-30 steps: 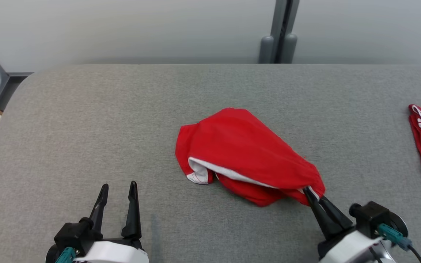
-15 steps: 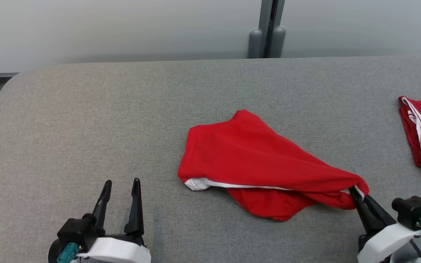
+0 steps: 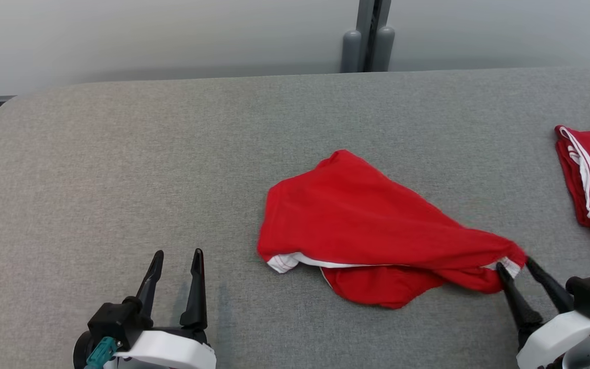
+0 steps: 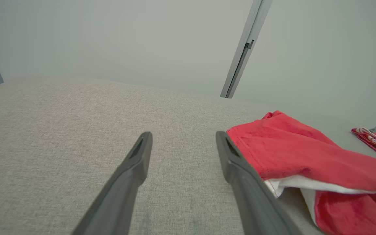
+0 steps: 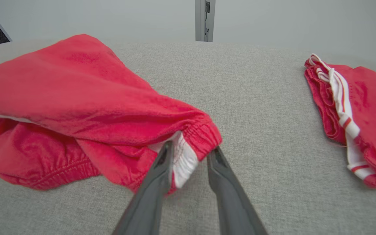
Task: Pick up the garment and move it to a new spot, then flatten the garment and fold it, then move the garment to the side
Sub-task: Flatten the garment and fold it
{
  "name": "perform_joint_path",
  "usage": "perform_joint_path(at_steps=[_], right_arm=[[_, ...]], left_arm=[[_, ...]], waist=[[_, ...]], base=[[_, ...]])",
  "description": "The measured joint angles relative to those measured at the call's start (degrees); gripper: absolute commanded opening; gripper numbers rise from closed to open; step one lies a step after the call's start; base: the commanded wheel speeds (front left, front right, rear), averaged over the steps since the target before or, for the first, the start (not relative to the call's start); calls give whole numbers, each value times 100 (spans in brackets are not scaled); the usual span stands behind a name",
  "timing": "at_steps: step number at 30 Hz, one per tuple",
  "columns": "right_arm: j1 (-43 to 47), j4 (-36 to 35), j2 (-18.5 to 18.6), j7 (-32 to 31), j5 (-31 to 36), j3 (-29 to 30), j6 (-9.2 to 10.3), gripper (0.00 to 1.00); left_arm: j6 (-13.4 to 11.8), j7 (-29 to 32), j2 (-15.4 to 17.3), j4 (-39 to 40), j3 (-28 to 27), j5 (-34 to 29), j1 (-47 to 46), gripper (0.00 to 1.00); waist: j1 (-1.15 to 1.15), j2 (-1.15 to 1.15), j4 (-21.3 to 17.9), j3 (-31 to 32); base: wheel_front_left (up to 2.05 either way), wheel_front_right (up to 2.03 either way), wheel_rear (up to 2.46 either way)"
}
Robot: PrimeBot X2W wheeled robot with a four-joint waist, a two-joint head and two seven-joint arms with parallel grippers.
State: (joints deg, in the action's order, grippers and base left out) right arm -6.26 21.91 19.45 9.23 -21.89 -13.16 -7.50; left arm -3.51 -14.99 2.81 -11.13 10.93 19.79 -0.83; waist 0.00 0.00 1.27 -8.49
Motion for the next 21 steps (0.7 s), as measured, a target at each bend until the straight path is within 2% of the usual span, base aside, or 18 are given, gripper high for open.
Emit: perform_joint_path(at_steps=[6, 11, 21], right_arm=[[63, -78, 59, 143, -70, 133, 1, 100], [148, -259, 29, 290, 35, 476, 1, 100], [110, -1078, -430, 513, 531, 1046, 1, 100]], left_arm=[[52, 0, 1, -76, 54, 44, -37, 100], [157, 2, 1, -308, 226, 100, -59, 100], [481, 334, -4, -977, 877, 550, -352, 100]], waist=[[0, 0, -160, -9], [0, 0, -305, 5], [0, 0, -556, -16]], base=[[0, 0, 0], [0, 0, 0], [0, 0, 0]])
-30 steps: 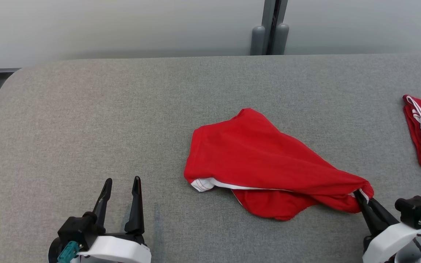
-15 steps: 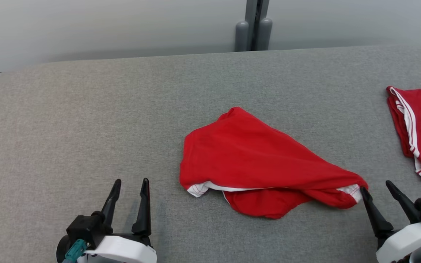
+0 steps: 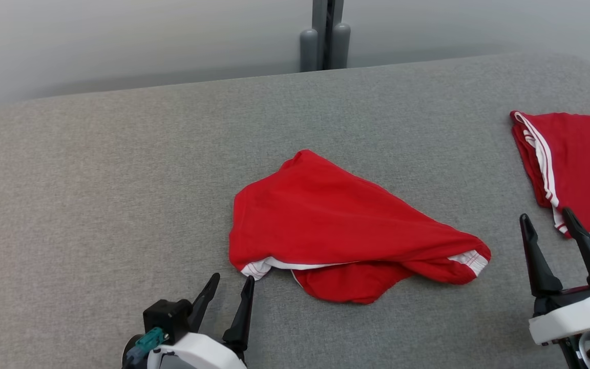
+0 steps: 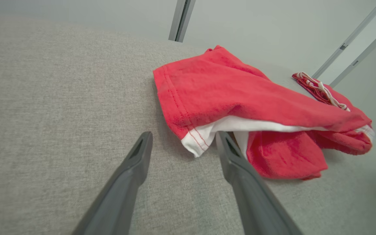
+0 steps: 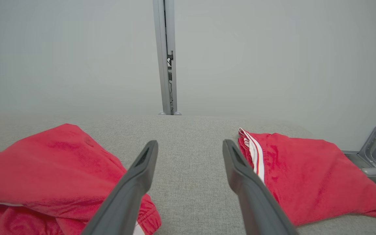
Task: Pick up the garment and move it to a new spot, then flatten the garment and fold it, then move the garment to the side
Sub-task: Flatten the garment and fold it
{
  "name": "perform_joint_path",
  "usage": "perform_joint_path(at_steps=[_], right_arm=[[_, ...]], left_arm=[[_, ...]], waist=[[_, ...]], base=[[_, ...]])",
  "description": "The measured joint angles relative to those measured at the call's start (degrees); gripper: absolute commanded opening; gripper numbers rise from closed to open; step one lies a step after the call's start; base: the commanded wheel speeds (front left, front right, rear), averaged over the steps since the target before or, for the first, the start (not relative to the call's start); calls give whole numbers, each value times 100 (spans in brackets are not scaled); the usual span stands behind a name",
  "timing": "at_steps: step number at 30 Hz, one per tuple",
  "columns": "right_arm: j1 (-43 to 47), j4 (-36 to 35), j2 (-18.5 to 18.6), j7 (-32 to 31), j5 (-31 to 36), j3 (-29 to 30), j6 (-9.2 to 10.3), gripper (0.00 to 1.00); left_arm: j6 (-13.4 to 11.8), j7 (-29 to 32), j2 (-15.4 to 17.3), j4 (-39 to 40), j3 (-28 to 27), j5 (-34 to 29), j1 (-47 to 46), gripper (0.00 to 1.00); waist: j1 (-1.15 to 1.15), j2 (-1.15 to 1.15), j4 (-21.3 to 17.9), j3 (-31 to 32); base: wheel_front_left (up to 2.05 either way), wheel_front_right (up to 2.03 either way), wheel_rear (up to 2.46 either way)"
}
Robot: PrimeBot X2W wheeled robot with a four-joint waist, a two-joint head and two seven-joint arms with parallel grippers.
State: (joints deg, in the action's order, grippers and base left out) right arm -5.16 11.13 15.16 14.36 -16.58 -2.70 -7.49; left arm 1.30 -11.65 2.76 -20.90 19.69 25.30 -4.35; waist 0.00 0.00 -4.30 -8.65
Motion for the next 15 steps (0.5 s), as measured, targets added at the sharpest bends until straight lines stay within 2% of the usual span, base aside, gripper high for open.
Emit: perform_joint_path(at_steps=[10, 11, 12, 13, 14, 15], right_arm=[[-69, -322, -208, 29, 160, -130, 0, 100], [-76, -327, -205, 29, 160, -123, 0, 100], [-77, -334, -204, 29, 160, -108, -1, 100], [-77, -333, -207, 29, 160, -80, 0, 100], [-77, -335, -209, 29, 162, -46, 0, 100], [-75, -336, -216, 29, 171, 3, 0, 100]], left_arm=[[22, -35, 1, -944, 310, 444, -589, 100], [26, -67, 1, -1007, 331, 472, -628, 85], [48, -82, 1, -1058, 357, 516, -670, 49], [68, -114, 1, -1092, 383, 547, -695, 28], [85, -145, 1, -1106, 408, 557, -711, 0], [118, -178, 1, -1104, 438, 557, -730, 0]], waist=[[0, 0, -276, -145], [0, 0, -297, -164], [0, 0, -313, -181], [0, 0, -323, -195], [0, 0, -324, -207], [0, 0, -316, -212]], base=[[0, 0, 0], [0, 0, 0], [0, 0, 0], [0, 0, 0], [0, 0, 0], [0, 0, 0]])
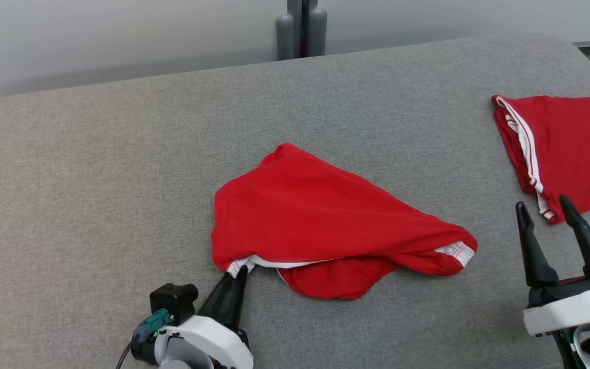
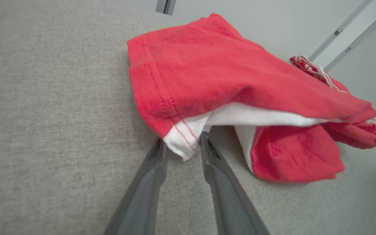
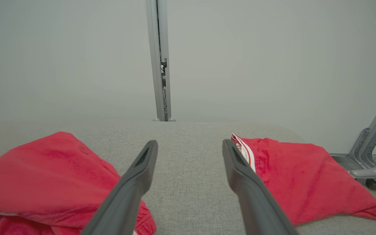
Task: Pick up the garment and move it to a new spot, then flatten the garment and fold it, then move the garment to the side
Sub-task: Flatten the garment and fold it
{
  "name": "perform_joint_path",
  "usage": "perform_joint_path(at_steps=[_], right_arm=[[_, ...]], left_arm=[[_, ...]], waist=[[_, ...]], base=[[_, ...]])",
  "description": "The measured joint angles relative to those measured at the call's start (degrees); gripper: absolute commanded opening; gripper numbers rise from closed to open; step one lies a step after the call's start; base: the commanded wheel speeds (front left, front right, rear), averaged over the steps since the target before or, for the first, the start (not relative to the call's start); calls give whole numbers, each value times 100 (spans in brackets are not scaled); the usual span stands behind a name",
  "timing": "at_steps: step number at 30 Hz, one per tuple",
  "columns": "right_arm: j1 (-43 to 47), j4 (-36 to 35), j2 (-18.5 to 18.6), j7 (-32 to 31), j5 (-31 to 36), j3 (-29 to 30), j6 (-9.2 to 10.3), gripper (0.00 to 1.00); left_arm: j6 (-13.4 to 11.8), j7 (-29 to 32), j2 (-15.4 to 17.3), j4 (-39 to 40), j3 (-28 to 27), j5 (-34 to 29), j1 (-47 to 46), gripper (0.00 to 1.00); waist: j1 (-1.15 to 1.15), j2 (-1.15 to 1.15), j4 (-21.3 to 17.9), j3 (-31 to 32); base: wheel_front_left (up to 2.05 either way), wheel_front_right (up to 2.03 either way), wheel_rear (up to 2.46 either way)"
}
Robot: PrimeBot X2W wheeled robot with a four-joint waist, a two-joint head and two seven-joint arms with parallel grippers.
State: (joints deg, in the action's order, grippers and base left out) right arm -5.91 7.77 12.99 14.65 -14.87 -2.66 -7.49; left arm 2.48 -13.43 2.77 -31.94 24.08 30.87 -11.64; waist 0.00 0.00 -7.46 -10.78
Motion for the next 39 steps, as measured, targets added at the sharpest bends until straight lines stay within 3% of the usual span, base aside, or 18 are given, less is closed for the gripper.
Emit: perform_joint_path(at_steps=[6, 13, 22, 26, 32, 34, 35, 36, 39], right_arm=[[11, 13, -115, 4, 73, 181, 0, 100], [115, 159, -224, 9, 160, 409, 0, 100], [232, 270, -314, 18, 227, 576, -1, 100], [231, 300, -337, 19, 231, 564, 0, 100], [161, 319, -344, 20, 233, 471, 0, 100], [147, 313, -341, 20, 249, 509, 0, 100], [144, 310, -339, 21, 279, 533, 0, 100], [147, 309, -335, 23, 297, 623, 0, 100], [186, 275, -297, 25, 359, 827, 0, 100]], left_arm=[[147, -123, 48, 350, 51, -99, -25, 0], [94, -107, 324, 1535, 40, -292, 313, 0], [-261, 962, 948, 3165, 54, -234, 1167, 0], [-355, 1287, 1029, 3141, 5, -49, 1335, 0], [-365, 1260, 937, 2296, -110, 93, 1150, 0], [-389, 1134, 915, 1941, -154, 86, 1017, 56], [-389, 1098, 916, 1760, -162, 74, 961, 92], [-387, 973, 886, 1434, -171, 41, 872, 100], [-349, 794, 839, 1054, -190, 41, 757, 100]], waist=[[0, 0, 187, 17], [0, 0, 548, 140], [0, 0, 879, 334], [0, 0, 918, 384], [0, 0, 809, 398], [0, 0, 750, 395], [0, 0, 720, 391], [0, 0, 665, 379], [0, 0, 612, 354]], base=[[0, 0, 0], [0, 0, 0], [0, 0, 0], [0, 0, 0], [0, 0, 0], [0, 0, 0], [0, 0, 0], [0, 0, 0], [0, 0, 0]])
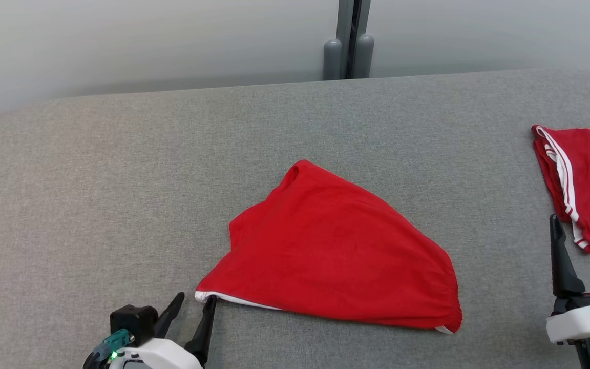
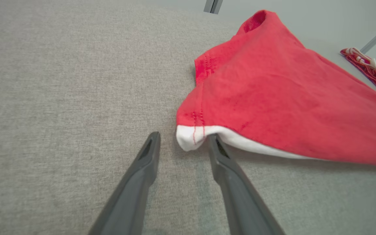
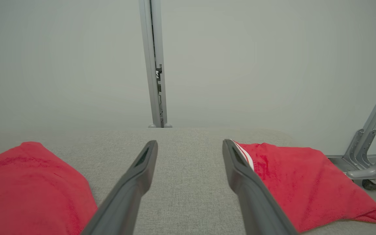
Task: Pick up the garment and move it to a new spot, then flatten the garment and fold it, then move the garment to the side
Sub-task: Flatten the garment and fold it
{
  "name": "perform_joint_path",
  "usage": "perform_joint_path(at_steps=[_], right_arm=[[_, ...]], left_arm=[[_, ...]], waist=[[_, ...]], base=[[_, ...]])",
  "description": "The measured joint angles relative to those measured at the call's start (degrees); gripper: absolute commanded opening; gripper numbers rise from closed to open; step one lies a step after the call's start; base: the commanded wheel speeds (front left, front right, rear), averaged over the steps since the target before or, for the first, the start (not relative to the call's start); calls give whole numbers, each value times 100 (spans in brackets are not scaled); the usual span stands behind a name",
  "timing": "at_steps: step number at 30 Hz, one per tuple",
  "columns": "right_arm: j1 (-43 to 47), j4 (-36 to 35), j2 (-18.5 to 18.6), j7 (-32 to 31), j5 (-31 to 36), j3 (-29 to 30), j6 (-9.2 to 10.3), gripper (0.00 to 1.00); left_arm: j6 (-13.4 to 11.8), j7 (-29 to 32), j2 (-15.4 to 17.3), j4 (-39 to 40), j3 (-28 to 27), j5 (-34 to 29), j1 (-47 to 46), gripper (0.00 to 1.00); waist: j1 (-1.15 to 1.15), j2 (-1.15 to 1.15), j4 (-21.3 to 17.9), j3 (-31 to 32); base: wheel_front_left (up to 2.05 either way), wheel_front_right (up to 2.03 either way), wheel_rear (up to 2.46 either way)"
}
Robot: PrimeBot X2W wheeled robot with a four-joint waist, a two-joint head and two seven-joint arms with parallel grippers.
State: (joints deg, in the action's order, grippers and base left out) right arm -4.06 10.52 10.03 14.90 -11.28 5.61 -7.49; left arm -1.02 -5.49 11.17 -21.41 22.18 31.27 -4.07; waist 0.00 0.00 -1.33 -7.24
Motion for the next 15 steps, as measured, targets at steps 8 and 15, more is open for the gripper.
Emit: perform_joint_path(at_steps=[8, 15], right_arm=[[133, -62, 126, -15, 52, 13, 0, 100], [246, -178, 260, -189, -101, -772, -1, 100]], left_arm=[[11, -432, -38, -432, -153, 54, -97, 100], [-40, -719, -89, -338, -242, 56, -106, 100]], waist=[[0, 0, -38, -50], [0, 0, -23, -38]], base=[[0, 0, 0], [0, 0, 0]])
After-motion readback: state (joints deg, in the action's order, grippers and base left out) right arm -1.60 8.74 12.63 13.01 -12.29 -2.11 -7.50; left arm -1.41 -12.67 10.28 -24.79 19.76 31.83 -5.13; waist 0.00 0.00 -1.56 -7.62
